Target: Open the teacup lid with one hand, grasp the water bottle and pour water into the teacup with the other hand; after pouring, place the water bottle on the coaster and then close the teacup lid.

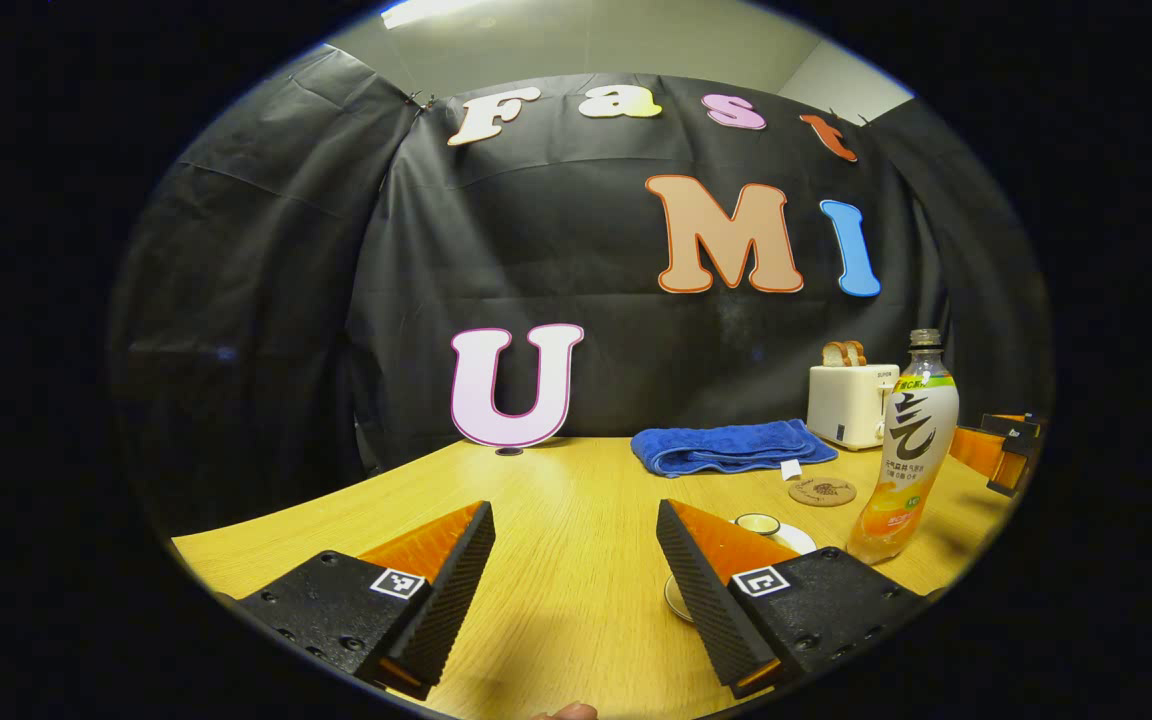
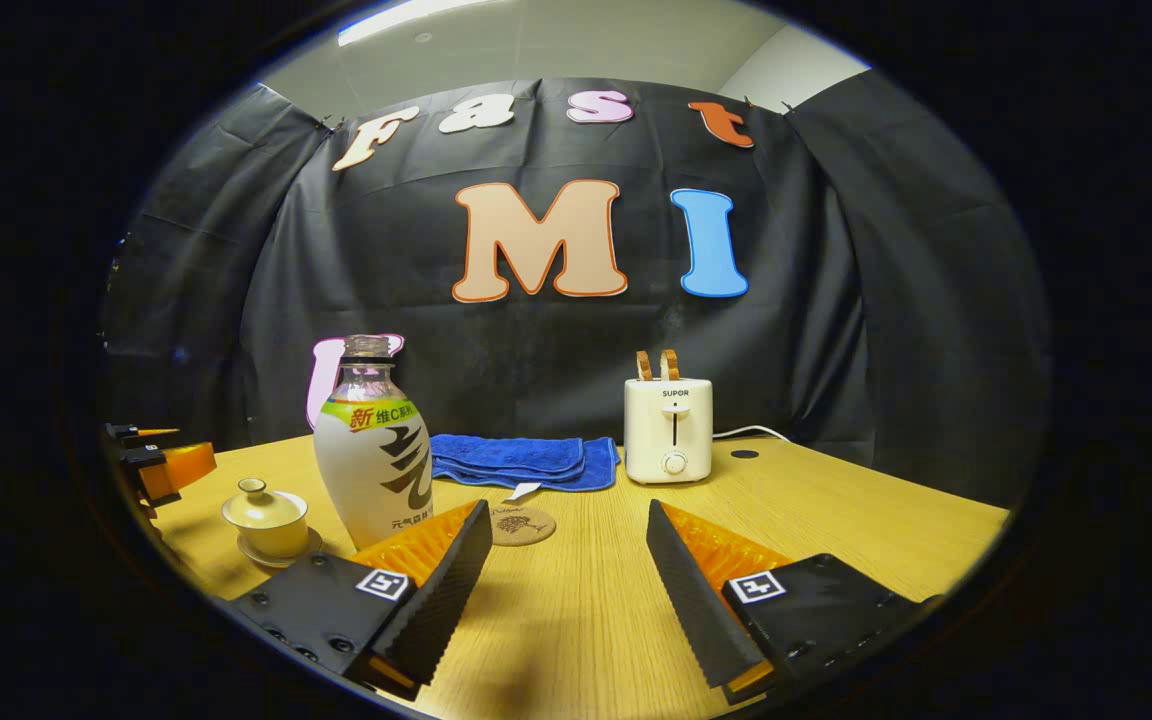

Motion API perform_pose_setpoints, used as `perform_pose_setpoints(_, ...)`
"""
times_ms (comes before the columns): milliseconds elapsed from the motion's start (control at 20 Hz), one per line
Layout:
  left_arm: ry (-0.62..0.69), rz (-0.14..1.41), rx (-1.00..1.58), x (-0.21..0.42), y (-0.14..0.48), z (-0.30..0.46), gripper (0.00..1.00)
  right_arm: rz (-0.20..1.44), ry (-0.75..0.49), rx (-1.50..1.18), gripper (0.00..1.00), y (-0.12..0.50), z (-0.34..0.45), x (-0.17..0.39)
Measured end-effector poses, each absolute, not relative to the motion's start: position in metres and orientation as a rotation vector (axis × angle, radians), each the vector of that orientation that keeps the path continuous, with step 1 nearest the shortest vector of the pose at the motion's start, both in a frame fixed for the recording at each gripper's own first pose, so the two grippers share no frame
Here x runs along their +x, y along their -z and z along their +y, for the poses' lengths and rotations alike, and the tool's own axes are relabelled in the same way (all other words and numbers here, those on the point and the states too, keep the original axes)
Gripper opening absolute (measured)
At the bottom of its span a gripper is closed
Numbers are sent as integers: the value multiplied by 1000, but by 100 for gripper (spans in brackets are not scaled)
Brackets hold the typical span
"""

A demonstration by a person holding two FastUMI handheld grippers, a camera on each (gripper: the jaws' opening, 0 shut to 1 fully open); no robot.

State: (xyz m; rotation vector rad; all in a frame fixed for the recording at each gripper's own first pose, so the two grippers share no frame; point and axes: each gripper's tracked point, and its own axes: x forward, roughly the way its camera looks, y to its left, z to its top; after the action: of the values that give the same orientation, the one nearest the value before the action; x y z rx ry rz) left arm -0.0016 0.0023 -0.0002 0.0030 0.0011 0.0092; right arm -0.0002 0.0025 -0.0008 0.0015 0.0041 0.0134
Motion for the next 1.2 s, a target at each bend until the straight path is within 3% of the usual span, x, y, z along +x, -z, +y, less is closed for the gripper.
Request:
perform_pose_setpoints(450, 35, 5, 1, 3, 1, -8, 95, 2, -14, 2, 99, 0, 3, -2)
perform_pose_setpoints(550, 70, 17, -4, 2, 4, -19, 95, 3, -14, 2, 95, 1, 3, -1)
perform_pose_setpoints(650, 106, 27, -5, 2, 4, -29, 95, 3, -14, 2, 100, 1, 3, -1)
perform_pose_setpoints(750, 133, 17, 2, 3, -3, -38, 95, 4, -14, 2, 94, 1, 3, -1)
perform_pose_setpoints(850, 162, 10, 16, 4, -8, -46, 95, 3, -14, 2, 100, 1, 3, -2)
perform_pose_setpoints(1050, 231, 49, 30, 6, -1, -67, 95, 3, -14, 2, 100, 0, 3, -2)
perform_pose_setpoints(1200, 275, 80, 26, 6, 4, -80, 95, 3, -17, 2, 95, 0, 4, -2)
